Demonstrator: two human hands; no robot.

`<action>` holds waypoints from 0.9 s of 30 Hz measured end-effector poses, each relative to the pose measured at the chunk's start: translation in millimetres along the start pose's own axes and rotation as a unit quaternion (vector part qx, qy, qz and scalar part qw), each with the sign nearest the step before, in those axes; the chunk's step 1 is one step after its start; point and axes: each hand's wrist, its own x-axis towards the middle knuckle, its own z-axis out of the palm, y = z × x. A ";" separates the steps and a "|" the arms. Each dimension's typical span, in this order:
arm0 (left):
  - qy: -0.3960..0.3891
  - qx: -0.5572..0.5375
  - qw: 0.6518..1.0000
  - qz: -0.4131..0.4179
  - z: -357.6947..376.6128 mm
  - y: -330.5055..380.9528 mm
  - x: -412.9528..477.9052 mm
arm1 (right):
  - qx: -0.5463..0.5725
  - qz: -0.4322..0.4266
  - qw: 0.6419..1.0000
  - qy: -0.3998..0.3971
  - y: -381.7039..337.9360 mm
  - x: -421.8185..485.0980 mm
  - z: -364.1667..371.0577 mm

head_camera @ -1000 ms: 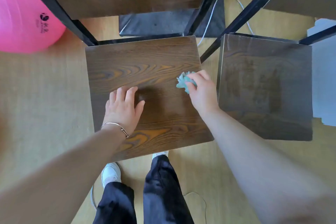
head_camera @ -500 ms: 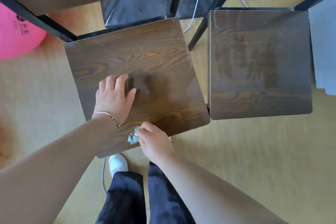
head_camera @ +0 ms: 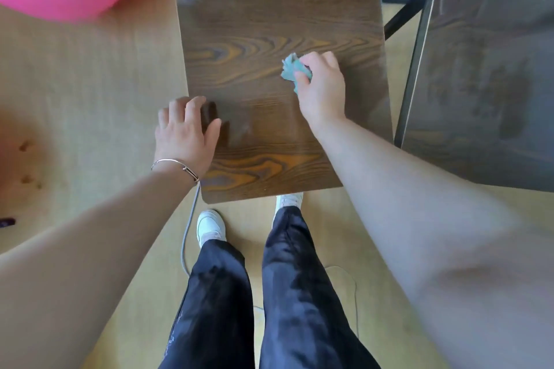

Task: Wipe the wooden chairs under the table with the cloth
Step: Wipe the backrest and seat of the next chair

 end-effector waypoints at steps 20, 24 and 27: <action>-0.033 -0.005 0.999 0.009 -9.6 -82.7 -68.2 | -0.035 0.081 0.991 0.099 31.2 -139.7 -11.1; -0.036 -0.002 0.999 0.014 -10.3 -92.6 -75.4 | -0.080 0.126 0.988 0.046 62.4 -160.1 -16.1; -0.038 -0.001 0.999 0.016 -8.8 -101.9 -81.0 | -0.070 0.080 0.994 0.023 34.5 -183.5 16.1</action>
